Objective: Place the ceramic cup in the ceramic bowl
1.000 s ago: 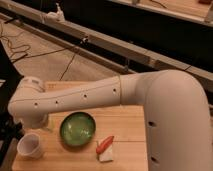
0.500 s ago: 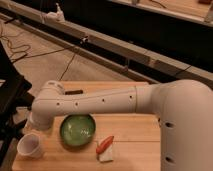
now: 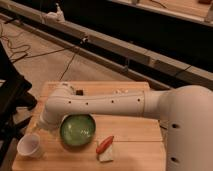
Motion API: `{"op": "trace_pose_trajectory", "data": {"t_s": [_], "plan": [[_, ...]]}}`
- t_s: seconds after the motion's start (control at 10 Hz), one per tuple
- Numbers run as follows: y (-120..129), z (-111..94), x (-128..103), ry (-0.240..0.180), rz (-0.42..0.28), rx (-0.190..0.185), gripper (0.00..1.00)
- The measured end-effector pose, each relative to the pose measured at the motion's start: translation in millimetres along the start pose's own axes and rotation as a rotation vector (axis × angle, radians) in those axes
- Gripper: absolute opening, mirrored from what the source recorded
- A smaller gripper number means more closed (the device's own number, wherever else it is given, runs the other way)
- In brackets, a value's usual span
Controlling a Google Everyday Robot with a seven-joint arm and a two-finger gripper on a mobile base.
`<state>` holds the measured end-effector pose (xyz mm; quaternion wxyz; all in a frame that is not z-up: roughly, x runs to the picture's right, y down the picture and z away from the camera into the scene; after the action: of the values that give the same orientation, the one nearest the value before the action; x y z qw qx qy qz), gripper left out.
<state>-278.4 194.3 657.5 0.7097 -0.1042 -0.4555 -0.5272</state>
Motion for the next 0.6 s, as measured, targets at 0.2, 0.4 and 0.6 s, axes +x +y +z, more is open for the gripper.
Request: {"op": "trace_pose_trajectory", "data": {"t_s": [0.2,0.4,0.6], "plan": [[3,1,2,-0.011,0.001,0.002,0.65],[4,7,3,-0.031,0.002,0.005,0.65],[6,15,2,-0.054,-0.001,0.005,0.65]]}}
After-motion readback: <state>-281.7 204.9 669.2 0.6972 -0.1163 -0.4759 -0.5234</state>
